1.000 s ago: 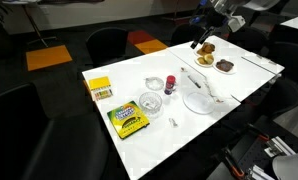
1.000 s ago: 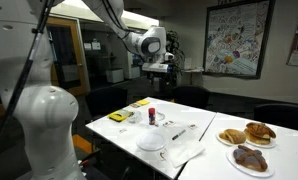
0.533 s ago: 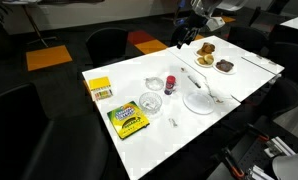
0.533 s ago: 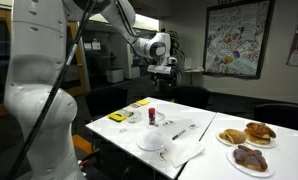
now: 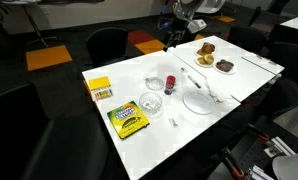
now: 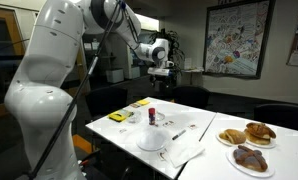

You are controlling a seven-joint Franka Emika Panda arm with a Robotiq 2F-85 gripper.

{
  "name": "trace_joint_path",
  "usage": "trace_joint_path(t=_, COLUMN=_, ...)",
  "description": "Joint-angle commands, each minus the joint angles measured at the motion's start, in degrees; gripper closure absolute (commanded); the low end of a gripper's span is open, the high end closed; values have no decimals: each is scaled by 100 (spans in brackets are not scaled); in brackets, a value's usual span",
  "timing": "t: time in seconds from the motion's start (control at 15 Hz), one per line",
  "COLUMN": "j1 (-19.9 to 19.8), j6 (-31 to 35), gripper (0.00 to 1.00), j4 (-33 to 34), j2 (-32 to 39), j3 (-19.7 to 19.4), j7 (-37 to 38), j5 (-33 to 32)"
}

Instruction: Put the glass lid on the glass vessel.

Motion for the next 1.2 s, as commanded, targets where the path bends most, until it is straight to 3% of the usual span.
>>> trace_joint_path(t=0.0, j1=-1, j6=-28, gripper=0, j4=447, j2=568, j3=164, j7=202, j5=-292)
trace_joint_path(t=0.4, j1=75, j6=332, gripper=0, j4=729, j2=1258, j3=291, j7=305, j5=-601)
trace_joint_path(t=0.47, j1=-7, j6=324, gripper=0, j4=496, j2=1024, j3=329, j7=240, j5=-548)
trace_joint_path(t=1.13, j1=42, j6=361, gripper=0, j4=771, j2=1343, j3=355, j7=230, j5=-605)
